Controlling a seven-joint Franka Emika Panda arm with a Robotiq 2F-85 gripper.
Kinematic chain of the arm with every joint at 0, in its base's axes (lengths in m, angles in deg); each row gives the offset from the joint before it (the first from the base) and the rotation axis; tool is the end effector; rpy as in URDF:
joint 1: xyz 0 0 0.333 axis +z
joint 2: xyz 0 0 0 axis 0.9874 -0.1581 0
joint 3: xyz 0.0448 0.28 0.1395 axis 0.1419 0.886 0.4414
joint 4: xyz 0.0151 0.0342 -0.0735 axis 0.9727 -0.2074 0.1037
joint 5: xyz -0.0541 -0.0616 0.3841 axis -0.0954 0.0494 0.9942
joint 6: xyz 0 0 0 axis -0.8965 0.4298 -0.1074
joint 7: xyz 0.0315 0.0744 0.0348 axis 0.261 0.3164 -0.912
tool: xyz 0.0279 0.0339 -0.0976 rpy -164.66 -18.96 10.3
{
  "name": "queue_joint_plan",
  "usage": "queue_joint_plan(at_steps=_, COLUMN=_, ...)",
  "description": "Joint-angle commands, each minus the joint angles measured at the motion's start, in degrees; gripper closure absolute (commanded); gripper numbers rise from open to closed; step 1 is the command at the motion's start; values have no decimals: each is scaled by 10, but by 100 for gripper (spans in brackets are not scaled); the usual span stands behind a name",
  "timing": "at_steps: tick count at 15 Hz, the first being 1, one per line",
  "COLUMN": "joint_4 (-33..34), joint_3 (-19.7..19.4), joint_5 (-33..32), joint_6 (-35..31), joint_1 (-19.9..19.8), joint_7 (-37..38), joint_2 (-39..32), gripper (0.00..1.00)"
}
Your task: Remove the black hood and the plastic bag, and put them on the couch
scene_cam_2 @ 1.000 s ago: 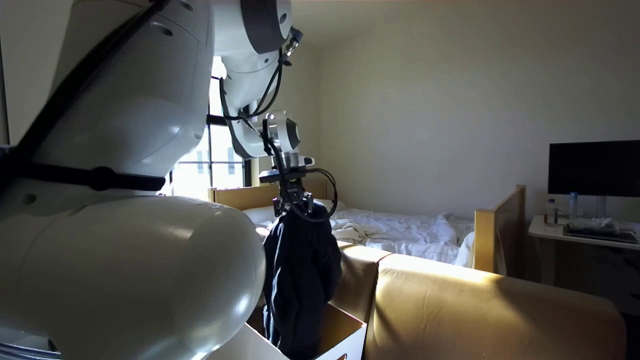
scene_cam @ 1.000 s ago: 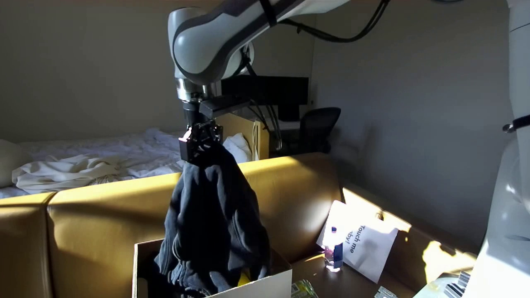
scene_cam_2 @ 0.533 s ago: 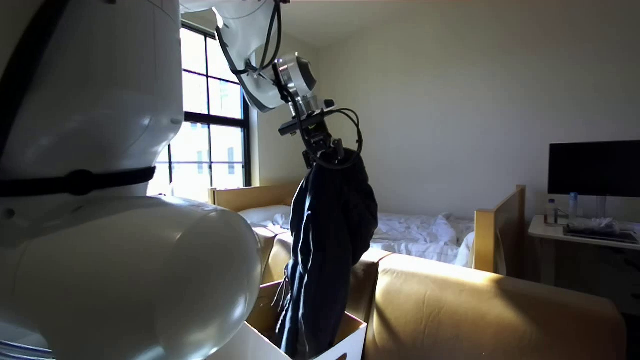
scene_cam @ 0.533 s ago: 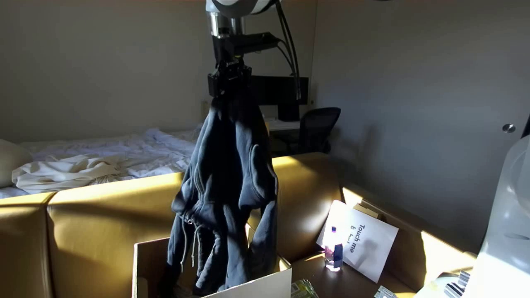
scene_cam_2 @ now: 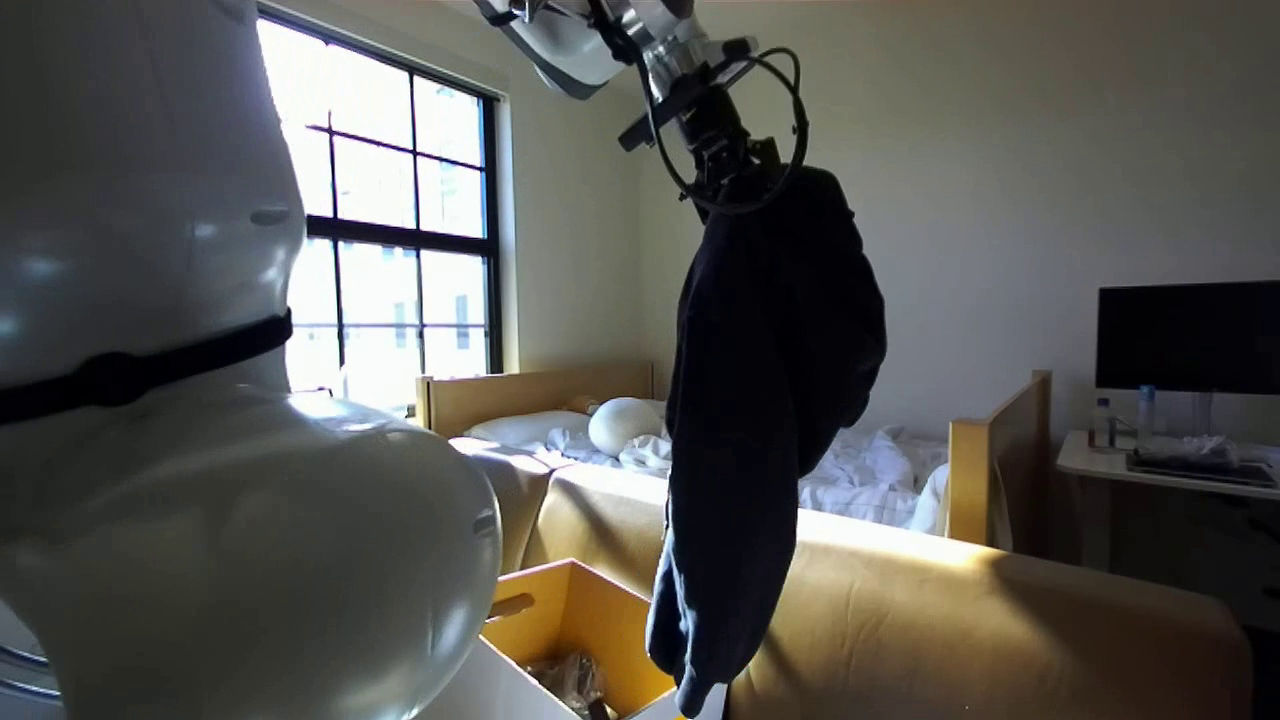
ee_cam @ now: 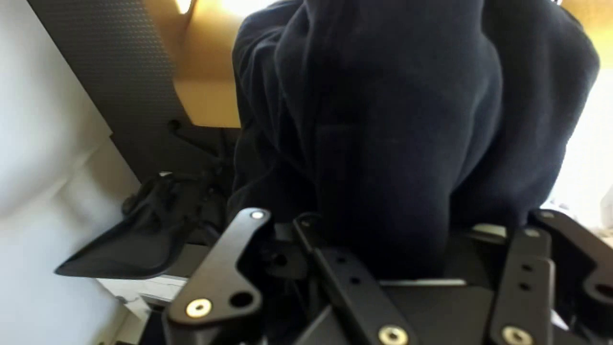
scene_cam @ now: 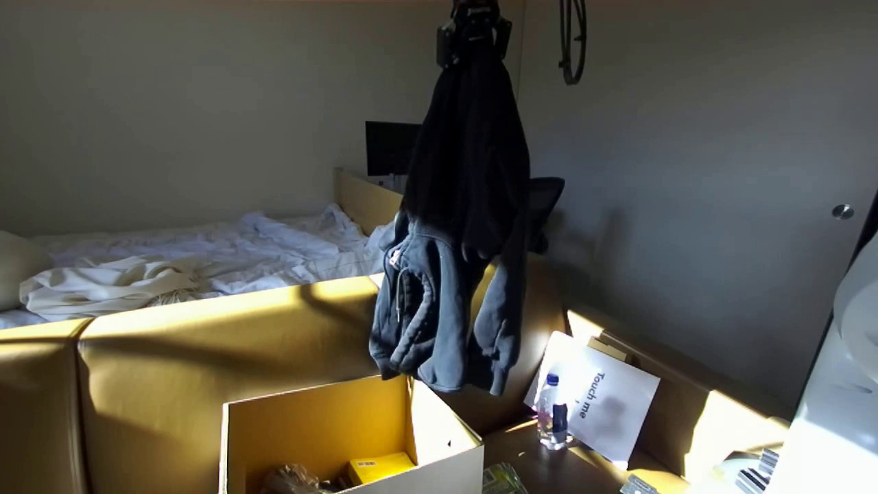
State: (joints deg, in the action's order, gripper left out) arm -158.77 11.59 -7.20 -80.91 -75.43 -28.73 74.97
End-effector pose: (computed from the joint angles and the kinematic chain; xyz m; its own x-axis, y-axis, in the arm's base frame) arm 0.5098 0.0701 0.7035 0.8925 -0.1352 0.4302 -0.2451 -0.9462 0.2111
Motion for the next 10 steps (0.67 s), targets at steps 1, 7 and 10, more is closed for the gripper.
queue_joint_plan(at_steps=1, joint_4=46, joint_3=-16, joint_5=-8, joint_6=64, joint_1=-50, joint_7=-1, joint_2=40, gripper=94)
queue_joint_plan(at_steps=7, joint_4=44, joint_3=-83, joint_5=18, joint_6=81, joint_1=-93, joint_7=-145, joint_2=30, gripper=94)
queue_joint_plan(at_steps=10, joint_4=-24, joint_3=-89, joint_5=20, joint_6=-12, joint_1=-93, joint_7=-111, joint_2=11, gripper=95)
